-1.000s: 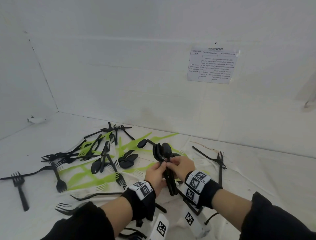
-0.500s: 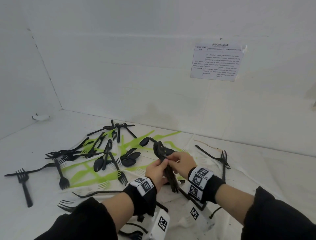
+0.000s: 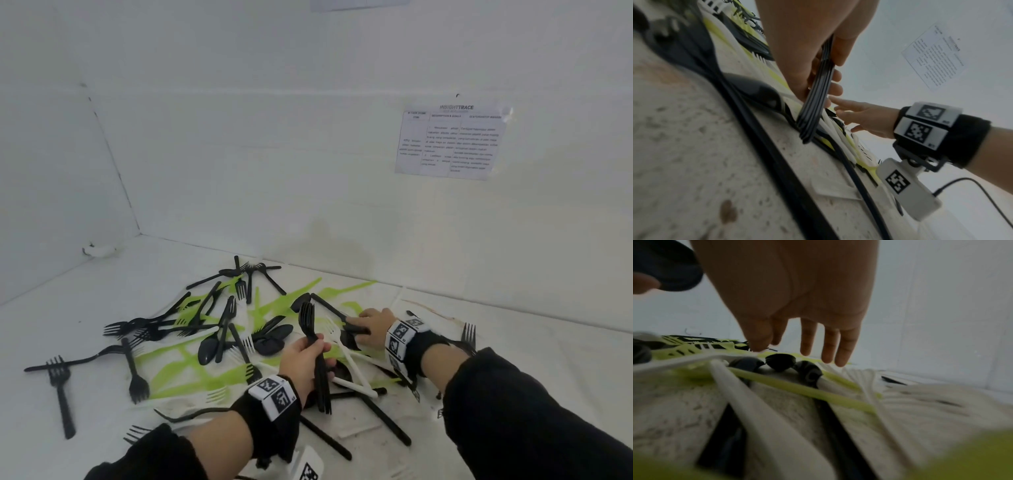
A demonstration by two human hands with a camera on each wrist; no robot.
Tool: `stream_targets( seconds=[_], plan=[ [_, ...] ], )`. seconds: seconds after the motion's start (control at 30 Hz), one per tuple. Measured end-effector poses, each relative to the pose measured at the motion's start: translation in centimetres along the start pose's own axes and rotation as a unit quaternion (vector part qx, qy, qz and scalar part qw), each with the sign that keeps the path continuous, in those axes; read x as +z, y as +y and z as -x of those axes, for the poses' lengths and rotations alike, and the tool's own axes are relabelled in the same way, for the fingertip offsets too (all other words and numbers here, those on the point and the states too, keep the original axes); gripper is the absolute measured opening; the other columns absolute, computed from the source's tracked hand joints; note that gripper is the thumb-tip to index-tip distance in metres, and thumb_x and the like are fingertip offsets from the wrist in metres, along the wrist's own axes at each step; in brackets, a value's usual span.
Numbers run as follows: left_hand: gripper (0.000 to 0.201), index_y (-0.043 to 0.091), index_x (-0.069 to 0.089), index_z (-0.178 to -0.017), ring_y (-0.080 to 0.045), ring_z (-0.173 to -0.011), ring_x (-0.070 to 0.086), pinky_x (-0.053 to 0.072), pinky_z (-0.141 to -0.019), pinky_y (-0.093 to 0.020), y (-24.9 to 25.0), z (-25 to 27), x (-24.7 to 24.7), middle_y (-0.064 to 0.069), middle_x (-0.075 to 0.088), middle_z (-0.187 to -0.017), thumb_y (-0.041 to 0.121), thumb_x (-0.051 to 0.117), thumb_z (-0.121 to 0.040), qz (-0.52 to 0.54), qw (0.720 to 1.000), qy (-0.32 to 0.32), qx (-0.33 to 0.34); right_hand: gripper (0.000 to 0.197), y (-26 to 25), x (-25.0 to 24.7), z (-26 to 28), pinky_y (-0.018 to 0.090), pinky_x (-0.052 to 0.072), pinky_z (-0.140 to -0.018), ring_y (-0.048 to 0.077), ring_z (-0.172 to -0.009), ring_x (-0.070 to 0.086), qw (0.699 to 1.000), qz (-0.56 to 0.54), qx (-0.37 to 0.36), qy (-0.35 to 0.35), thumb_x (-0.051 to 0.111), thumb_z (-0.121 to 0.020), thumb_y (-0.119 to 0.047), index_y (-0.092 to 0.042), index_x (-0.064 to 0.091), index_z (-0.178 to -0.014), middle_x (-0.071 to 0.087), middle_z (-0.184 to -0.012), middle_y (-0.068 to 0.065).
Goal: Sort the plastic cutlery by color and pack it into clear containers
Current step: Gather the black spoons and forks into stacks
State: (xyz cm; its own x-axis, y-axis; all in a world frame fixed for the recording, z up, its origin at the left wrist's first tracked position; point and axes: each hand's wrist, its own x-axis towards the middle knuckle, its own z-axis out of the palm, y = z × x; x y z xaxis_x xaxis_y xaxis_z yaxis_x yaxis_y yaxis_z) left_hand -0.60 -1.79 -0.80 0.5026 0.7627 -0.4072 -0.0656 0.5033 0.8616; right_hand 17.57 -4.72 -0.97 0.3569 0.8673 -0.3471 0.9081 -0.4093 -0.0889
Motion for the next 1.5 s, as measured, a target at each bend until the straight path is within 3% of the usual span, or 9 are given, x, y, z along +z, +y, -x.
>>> stream_targets(
  seconds=[0.13, 0.33, 0.6, 0.93, 1.17, 1.23, 1.3, 1.43, 1.5],
  plan=[
    [0.010, 0.007, 0.055, -0.092, -0.017, -0.052, 0.053, 0.045, -0.043, -0.023, 0.4, 0.0, -0.6, -0.005, 0.055, -0.072, 0.004, 0.046, -0.096, 0.004, 1.000, -0.002, 0.000, 0.037, -1.5, -0.8, -1.2, 0.042, 0.034, -0.099, 0.028, -0.118, 0.042, 0.995, 0.096, 0.007, 0.017, 0.036, -0.095, -0.043, -0.023, 0.056, -0.118, 0.051, -0.125, 0.003],
    [0.011, 0.008, 0.055, -0.093, -0.013, -0.044, 0.055, 0.046, -0.043, -0.024, 0.0, -0.4, -1.1, -0.005, 0.054, -0.072, 0.004, 0.046, -0.096, 0.006, 1.000, 0.011, -0.008, 0.030, -1.5, -1.8, -2.1, 0.034, 0.044, -0.084, 0.030, -0.108, 0.053, 0.993, 0.081, -0.086, 0.025, 0.046, -0.092, -0.015, -0.023, 0.052, -0.121, 0.045, -0.122, 0.008],
    [0.013, 0.009, 0.055, -0.088, -0.011, -0.038, 0.053, 0.047, -0.042, -0.024, -0.4, -0.7, -0.9, -0.005, 0.053, -0.069, 0.004, 0.046, -0.096, 0.028, 0.999, 0.021, -0.019, 0.044, -1.6, -2.0, -2.9, 0.038, 0.045, -0.090, 0.025, -0.118, 0.044, 0.977, 0.154, -0.147, 0.026, 0.051, -0.089, -0.011, -0.036, 0.050, -0.125, 0.035, -0.131, 0.003],
    [0.010, 0.007, 0.053, -0.094, -0.010, -0.037, 0.054, 0.049, -0.043, -0.024, -1.1, -0.7, -0.9, -0.007, 0.052, -0.070, 0.004, 0.045, -0.096, 0.040, 0.999, 0.017, -0.020, 0.043, -0.7, -1.4, -2.9, 0.036, 0.044, -0.095, 0.023, -0.123, 0.042, 0.968, 0.204, -0.135, 0.052, 0.045, -0.093, -0.007, -0.022, 0.045, -0.132, 0.039, -0.137, 0.003],
    [0.011, 0.007, 0.054, -0.093, -0.012, -0.038, 0.053, 0.048, -0.043, -0.024, -1.4, -0.9, -0.7, -0.008, 0.051, -0.068, 0.003, 0.044, -0.097, 0.048, 0.999, 0.015, -0.015, 0.022, -0.4, -2.4, -1.9, 0.042, 0.048, -0.077, 0.028, -0.083, 0.064, 0.940, 0.221, -0.191, 0.177, 0.045, -0.089, -0.029, -0.014, 0.060, -0.095, 0.064, -0.087, 0.003],
    [0.012, 0.008, 0.054, -0.092, -0.012, -0.040, 0.053, 0.048, -0.044, -0.025, -1.5, -1.1, -0.7, -0.007, 0.051, -0.068, 0.004, 0.044, -0.097, 0.051, 0.998, 0.020, -0.014, 0.024, -0.2, -2.9, -1.5, 0.038, 0.036, -0.093, 0.026, -0.088, 0.060, 0.970, 0.137, -0.139, 0.143, 0.031, -0.100, -0.027, -0.016, 0.048, -0.113, 0.057, -0.084, 0.001],
    [0.013, 0.008, 0.054, -0.090, -0.013, -0.041, 0.052, 0.047, -0.043, -0.024, -1.6, -1.2, -0.6, -0.007, 0.051, -0.068, 0.006, 0.043, -0.098, 0.060, 0.998, 0.022, -0.013, 0.026, -0.4, -3.4, -0.7, 0.030, 0.036, -0.080, 0.025, -0.081, 0.054, 0.992, -0.051, -0.065, 0.100, 0.033, -0.100, -0.026, -0.011, 0.046, -0.118, 0.054, -0.083, 0.005],
    [0.017, 0.009, 0.053, -0.084, -0.014, -0.045, 0.053, 0.047, -0.044, -0.025, -1.2, -1.5, 0.6, -0.006, 0.051, -0.068, 0.007, 0.043, -0.098, 0.061, 0.998, 0.020, -0.002, 0.032, -2.2, -2.6, 0.9, 0.027, 0.038, -0.087, 0.021, -0.096, 0.056, 0.962, -0.239, -0.038, 0.127, 0.037, -0.099, -0.014, -0.006, 0.051, -0.127, 0.060, -0.112, 0.011],
    [0.016, 0.008, 0.053, -0.089, -0.017, -0.052, 0.058, 0.049, -0.048, -0.026, -0.9, -1.6, 1.3, -0.008, 0.055, -0.074, 0.008, 0.041, -0.099, 0.062, 0.998, 0.013, 0.005, 0.031, -3.9, -1.1, 1.7, 0.030, 0.043, -0.086, 0.013, -0.081, 0.058, 0.945, -0.307, -0.038, 0.106, 0.042, -0.096, -0.013, -0.006, 0.055, -0.124, 0.060, -0.098, 0.002]
  ],
)
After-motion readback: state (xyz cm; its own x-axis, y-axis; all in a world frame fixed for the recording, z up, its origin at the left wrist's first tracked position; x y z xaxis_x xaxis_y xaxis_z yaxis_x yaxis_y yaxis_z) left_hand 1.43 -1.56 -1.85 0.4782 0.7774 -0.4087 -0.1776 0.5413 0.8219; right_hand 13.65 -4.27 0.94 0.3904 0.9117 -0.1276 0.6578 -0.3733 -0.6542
